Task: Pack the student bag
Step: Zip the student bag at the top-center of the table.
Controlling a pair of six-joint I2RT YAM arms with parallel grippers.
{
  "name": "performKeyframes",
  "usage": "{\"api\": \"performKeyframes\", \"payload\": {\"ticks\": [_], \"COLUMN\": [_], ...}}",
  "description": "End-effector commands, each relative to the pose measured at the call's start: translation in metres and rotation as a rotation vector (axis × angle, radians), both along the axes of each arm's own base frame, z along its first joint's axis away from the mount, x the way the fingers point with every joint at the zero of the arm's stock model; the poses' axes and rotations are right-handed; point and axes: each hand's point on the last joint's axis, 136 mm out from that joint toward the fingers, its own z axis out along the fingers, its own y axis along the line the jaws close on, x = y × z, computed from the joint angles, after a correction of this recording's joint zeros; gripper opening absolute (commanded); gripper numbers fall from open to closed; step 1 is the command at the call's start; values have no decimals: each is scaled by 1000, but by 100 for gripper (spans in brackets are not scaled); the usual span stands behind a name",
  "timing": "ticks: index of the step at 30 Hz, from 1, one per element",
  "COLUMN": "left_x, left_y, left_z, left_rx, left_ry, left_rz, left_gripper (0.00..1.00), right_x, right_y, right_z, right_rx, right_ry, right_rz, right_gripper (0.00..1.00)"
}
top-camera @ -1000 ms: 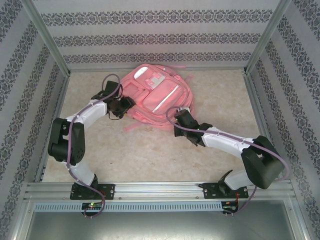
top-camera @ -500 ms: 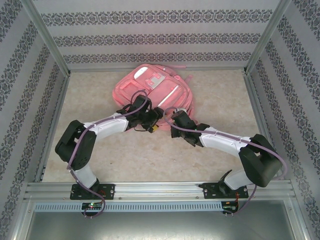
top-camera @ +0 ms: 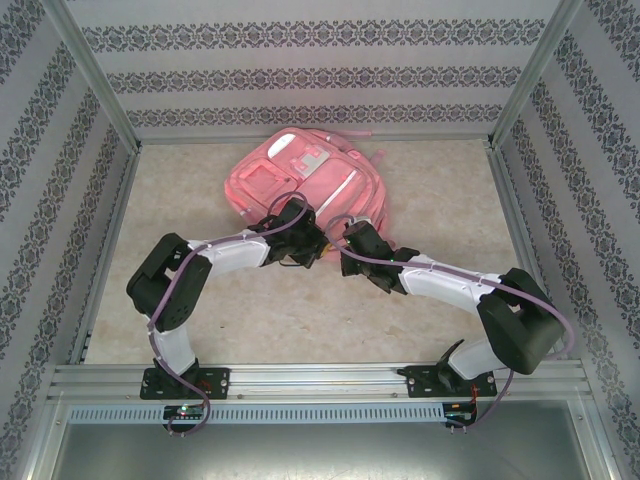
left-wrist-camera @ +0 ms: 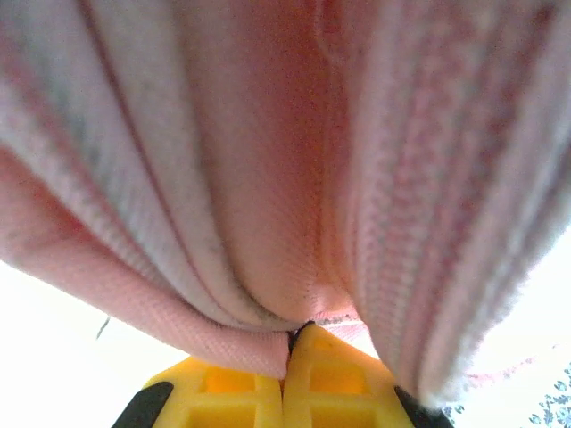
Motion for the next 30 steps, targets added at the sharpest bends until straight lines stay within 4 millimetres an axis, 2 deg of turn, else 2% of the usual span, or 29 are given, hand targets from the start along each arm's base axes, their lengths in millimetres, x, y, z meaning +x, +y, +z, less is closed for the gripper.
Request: {"api": "performKeyframes", "payload": {"ticks": [1,8,13,16,18,20,24,26,28,30], "left_x": [-14,-52,-70,-71,-63,-53,-42,-37,-35,-35], "left_y": [46,137,196,231,250,265,300,312,314,302], "left_z": [-4,1,4,7,12,17,14,13,17,24], "left_rx": [179,337,379,380,393,423,499,484,465,400], "left_ry": [44,84,100,110,92,70,107,119,125,98], "left_rz": [54,103,150,177,170,133,99,98,92,91], "left_gripper": [0,0,0,0,0,0,0,1,19,38], "right_x": [3,10,14,15,14,12,4,-2,-7,-9], "right_y": [-7,-39,-40,-24,-9,10,45,63,77,87], "right_z": [-5,-9,-3,3,7,10,13,13,12,11], "right_rx": [-35,-120,-124,-76,-52,-38,7,21,26,37], "right_ry": [-3,-7,-12,-10,-14,-21,-11,-3,0,5], "right_rz": [11,-35,-22,16,52,88,148,179,202,210], "right_gripper": [0,0,0,0,0,0,0,0,0,0]}}
